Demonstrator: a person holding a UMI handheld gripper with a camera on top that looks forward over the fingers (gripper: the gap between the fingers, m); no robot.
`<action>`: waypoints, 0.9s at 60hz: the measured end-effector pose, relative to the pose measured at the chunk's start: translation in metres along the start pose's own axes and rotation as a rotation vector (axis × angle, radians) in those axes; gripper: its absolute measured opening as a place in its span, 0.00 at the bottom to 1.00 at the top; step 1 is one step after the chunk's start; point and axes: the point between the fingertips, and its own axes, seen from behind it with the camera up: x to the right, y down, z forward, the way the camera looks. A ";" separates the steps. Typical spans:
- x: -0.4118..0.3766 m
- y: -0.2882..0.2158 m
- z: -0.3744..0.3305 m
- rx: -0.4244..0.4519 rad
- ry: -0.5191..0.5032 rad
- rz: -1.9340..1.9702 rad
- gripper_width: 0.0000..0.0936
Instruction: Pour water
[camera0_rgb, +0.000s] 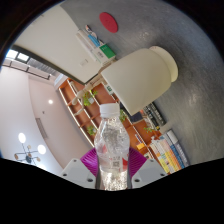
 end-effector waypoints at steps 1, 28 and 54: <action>-0.001 0.002 0.000 0.001 0.003 -0.015 0.42; -0.103 0.025 0.015 -0.014 0.048 -1.373 0.42; -0.189 -0.169 0.000 0.447 0.478 -2.016 0.42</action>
